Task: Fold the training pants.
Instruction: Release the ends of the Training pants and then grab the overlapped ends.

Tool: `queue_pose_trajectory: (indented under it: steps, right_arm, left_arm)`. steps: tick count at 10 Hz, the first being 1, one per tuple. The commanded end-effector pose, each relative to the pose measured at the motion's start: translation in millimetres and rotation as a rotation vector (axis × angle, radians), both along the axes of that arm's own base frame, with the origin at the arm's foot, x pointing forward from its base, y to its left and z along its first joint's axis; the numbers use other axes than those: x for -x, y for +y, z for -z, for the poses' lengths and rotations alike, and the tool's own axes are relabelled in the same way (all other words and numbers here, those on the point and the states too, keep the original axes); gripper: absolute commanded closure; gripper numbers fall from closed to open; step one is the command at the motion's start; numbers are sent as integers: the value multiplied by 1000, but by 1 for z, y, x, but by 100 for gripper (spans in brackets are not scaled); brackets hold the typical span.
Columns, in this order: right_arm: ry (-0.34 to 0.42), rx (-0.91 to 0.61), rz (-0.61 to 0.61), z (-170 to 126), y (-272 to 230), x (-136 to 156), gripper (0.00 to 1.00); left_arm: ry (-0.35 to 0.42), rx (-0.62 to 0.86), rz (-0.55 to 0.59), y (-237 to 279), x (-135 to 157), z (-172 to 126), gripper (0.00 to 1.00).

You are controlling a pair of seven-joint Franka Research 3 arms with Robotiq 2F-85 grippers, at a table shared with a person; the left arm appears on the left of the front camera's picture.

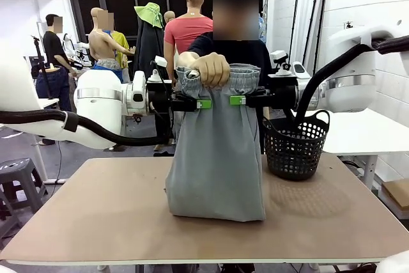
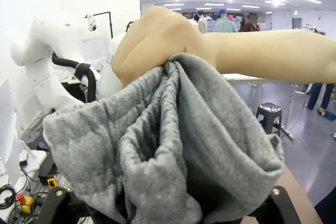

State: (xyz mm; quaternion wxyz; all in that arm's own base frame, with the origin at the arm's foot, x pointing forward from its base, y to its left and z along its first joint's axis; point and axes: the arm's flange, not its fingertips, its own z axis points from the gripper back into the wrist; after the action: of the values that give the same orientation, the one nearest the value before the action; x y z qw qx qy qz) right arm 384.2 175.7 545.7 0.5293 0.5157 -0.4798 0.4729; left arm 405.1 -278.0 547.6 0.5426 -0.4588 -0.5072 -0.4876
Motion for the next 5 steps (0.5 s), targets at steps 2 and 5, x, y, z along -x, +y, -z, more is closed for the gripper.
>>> queue_pose_trajectory:
  steps: [2, 5]
  right_arm:
    - [-6, -31, 17, -2, 0, -9, 56]
    - [-1, -24, 17, -5, -3, -12, 100]
  left_arm:
    - [-31, 62, 14, 0, -2, -1, 30]
    - [-26, 101, 24, 1, -2, -3, 89]
